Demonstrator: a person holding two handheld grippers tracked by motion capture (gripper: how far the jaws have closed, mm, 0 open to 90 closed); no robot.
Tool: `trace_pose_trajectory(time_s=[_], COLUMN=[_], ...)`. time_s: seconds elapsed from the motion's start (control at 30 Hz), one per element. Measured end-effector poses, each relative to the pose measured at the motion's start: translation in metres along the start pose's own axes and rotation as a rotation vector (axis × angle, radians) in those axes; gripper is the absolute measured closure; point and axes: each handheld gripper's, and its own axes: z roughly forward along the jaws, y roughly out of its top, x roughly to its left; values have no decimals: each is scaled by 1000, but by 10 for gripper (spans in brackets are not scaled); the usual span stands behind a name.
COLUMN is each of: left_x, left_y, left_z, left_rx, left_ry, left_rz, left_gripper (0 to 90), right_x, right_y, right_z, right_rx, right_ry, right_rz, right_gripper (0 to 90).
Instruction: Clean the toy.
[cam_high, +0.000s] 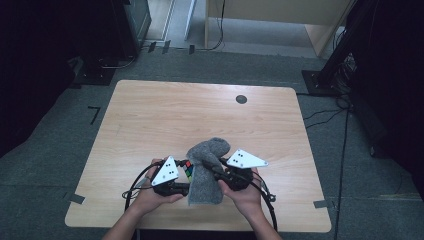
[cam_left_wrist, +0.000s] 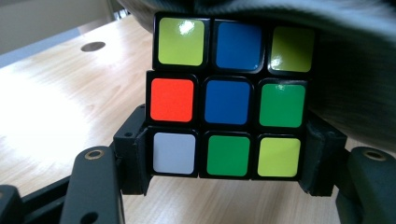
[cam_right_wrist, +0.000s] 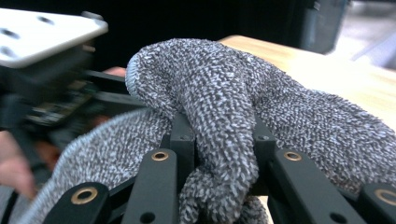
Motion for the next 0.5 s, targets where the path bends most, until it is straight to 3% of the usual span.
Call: trace_pose_trajectory(time_s=[0.07,0.13,0.27,0.37,0.4,0.5], left_x=[2,3,2,1,1,2], left_y=[0,0,-1,-1,-1,0], left_z=[-2,-2,1,2,1,-2], left_rx=[-9,-13,3,6,0,-17], left_ry=[2,-1,-1,2,3,0], left_rz=[-12,-24,-22,-16,-15,-24], left_gripper=[340,340,340,340,341,340], right_x=[-13,-16,-1,9,7,-9], right_y=[-5,-6,1,4,3,-3], right_z=[-1,-3,-2,0,0,-1], right_rx=[16,21,-13,-4,-3,13], right_ry=[-34,-36,44,22,21,-41], right_rz=[67,95,41,-20,-11,58], right_gripper=[718,718,708,706,706,708])
